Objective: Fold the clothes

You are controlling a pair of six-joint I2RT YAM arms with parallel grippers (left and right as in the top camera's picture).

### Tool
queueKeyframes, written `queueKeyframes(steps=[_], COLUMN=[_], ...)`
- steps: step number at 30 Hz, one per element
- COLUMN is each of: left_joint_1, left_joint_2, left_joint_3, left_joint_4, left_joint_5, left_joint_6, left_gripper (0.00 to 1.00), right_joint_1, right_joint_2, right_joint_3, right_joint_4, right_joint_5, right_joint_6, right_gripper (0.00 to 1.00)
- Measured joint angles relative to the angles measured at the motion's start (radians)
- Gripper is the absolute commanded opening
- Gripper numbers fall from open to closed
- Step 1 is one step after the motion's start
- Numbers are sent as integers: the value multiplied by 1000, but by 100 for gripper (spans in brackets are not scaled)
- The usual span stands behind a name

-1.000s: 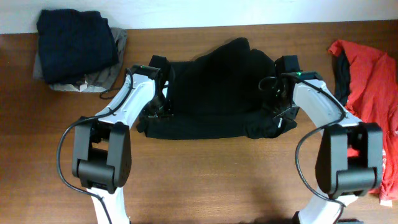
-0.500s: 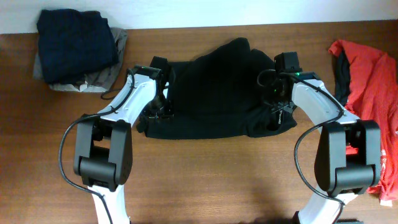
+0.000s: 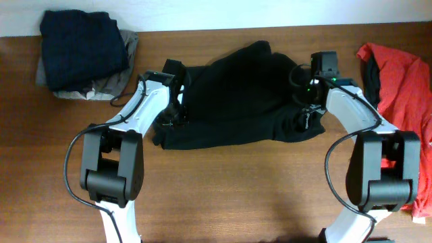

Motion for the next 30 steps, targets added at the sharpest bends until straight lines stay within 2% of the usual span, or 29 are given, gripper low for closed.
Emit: queueKeyframes(steps=[1,2,4,5,7,8,10,12,19,26,29,30], left_joint_1=[0,0,0,0,0,0,0,0,0,13,14,13], left_joint_2=[0,0,0,0,0,0,0,0,0,0,0,0], left_joint_3=[0,0,0,0,0,0,0,0,0,11,42,55], left_joint_4=[1,0,3,5,16,24,35,41,15,-87,-138,-147], left_joint_5=[-3,-8,-27,-35,-54,-65,-84,-103,-259,-367,-328,-280], left_joint_6=[0,0,0,0,4,4,3,4,-3,-27,-28,-28], left_gripper=[25,25,25,30,34,36,38,38,44,44,44,43], right_joint_1=[-2,-3,-3,-3,-3,-3,-3,-3,-3,-3,0,2], right_joint_2=[0,0,0,0,0,0,0,0,0,-55,-104,-117], right_joint_3=[0,0,0,0,0,0,0,0,24,122,145,151], right_joint_4=[4,10,19,22,27,29,25,5,-149,-358,-401,-412], right_joint_5=[5,9,16,18,22,27,42,66,104,124,71,37], right_joint_6=[0,-1,4,-1,-6,-6,-10,-15,-24,-38,-88,-115], right_gripper=[4,10,48,57,67,77,79,87,95,100,100,94])
